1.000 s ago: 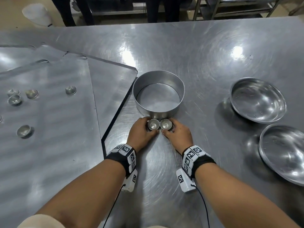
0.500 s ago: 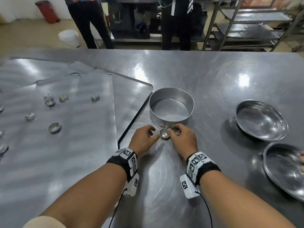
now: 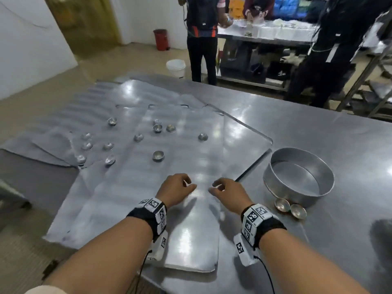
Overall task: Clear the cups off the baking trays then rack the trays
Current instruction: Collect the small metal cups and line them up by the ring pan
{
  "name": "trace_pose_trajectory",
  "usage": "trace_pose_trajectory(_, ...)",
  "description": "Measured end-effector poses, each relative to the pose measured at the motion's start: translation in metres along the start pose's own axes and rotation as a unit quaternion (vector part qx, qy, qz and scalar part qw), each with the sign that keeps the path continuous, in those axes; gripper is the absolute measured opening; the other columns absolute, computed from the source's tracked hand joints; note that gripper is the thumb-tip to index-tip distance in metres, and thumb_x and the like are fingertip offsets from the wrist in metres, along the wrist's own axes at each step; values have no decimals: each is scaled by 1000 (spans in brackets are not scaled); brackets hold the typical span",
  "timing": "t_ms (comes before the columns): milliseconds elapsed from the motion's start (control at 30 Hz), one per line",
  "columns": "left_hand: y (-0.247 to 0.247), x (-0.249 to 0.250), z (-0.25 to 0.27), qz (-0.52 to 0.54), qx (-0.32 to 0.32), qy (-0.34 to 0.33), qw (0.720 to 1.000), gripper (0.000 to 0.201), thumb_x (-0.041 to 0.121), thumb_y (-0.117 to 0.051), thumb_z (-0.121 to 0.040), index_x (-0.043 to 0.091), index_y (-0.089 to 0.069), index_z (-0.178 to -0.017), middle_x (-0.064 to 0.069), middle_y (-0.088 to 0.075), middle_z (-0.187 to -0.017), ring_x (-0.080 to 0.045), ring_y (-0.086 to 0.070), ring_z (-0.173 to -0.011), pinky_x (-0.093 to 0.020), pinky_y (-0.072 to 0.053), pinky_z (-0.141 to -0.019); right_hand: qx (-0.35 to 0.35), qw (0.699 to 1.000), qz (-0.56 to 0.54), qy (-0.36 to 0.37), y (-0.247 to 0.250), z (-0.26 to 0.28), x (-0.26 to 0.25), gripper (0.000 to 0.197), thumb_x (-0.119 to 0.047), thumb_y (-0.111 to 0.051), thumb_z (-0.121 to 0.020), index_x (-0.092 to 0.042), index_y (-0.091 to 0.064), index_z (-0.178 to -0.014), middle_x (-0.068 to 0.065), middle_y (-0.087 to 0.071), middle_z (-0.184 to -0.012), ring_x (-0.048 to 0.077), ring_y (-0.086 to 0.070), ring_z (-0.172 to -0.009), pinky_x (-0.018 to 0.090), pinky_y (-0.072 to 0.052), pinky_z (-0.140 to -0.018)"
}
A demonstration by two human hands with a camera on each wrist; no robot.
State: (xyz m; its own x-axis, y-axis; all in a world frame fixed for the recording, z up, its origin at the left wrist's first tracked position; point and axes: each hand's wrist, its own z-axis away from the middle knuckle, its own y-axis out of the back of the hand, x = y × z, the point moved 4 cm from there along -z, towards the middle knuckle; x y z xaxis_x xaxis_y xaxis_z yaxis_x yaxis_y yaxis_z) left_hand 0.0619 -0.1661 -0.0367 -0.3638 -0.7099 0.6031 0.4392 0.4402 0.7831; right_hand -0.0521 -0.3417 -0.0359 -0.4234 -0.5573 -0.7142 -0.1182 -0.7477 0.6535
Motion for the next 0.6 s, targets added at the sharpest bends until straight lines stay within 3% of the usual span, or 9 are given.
trace_pose_trajectory(100,23,-42,3,-3,13,31,999,34,50,-66,-91,20,-69,-107,5,-68,-95,-14,-64,-88,-29,-51,-79,-52,999,9,7,-31,-17,-25,38,-50,-67,-90,-26,-67,-118,-5,-73,-107,12,-68,-94,30,-54,-87)
trace_pose_trajectory(300,65,-113,7,15,68,85,994,30,47,-66,-91,21,-70,-105,6,-68,-93,-13,-64,-87,-30,-53,-80,-54,998,35,27,-68,-49,-67,35,-49,-67,-90,-26,-68,-117,-6,-72,-105,13,-66,-96,29,-51,-88)
trace_pose_trajectory(400,90,-147,3,19,103,118,988,29,44,-68,-89,20,-70,-106,7,-67,-91,-13,-62,-85,-27,-45,-75,-40,997,49,44,-84,-71,-90,35,-49,-67,-89,-26,-69,-114,-8,-72,-104,13,-66,-100,31,-51,-89)
trace_pose_trajectory(533,124,-185,-8,25,136,150,979,34,42,-67,-90,22,-66,-118,3,-65,-108,-13,-57,-91,-30,-48,-86,-28,995,73,64,-100,-101,-118,37,-45,-68,-89,-23,-68,-119,-5,-70,-118,14,-63,-105,30,-49,-91)
trace_pose_trajectory(600,139,-201,-14,39,148,157,976,35,39,-68,-90,21,-64,-120,2,-61,-109,-13,-56,-92,-31,-48,-90,-20,994,81,69,-106,-114,-130,40,-43,-68,-90,-21,-67,-122,-2,-68,-123,16,-63,-106,31,-49,-92)
